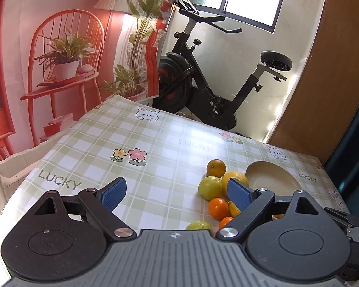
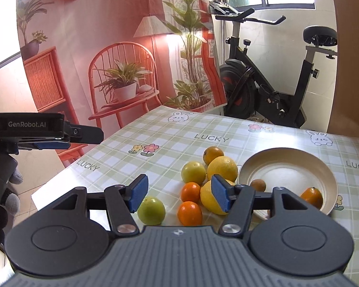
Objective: Organize fruits
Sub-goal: 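Lift both open tools away from the plate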
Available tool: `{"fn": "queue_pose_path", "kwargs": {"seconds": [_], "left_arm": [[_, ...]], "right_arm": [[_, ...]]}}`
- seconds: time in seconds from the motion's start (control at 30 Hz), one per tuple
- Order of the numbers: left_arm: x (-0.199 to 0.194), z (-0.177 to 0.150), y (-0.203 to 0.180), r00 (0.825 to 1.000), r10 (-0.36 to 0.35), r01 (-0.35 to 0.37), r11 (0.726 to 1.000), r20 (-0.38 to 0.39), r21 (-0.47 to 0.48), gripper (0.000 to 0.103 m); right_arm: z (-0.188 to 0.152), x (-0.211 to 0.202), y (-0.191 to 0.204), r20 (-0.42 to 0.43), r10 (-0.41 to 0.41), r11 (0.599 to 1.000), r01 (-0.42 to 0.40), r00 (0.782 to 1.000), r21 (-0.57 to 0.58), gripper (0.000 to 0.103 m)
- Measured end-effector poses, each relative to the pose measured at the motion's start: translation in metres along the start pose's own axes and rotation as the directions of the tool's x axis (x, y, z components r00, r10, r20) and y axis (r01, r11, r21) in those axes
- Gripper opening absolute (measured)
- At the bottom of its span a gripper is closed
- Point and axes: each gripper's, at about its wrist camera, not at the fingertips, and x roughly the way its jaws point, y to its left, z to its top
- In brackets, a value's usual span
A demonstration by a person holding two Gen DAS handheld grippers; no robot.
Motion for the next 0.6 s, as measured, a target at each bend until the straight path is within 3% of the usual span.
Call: {"fn": "queue_pose_path", "kwargs": {"seconds": [0.2,0.6], "left_arm": [[0.018,0.000,0.002,0.999,0.010,-0.008,0.997,-0.035,0.075,0.092],[0.051,-0.014,0.017,0.984,-0.053,0.057,0.998,-0.169,0.024,0.086]], "right_arm": [[-0.010,0.037,-0.002,-0.063,0.063,0.997,-0.066,0.996,-0.037,0.062],[-0.022,0.087,0.024,-0.160,0.138,0.964,-0.170,0.977,-0.204,0.058]]}}
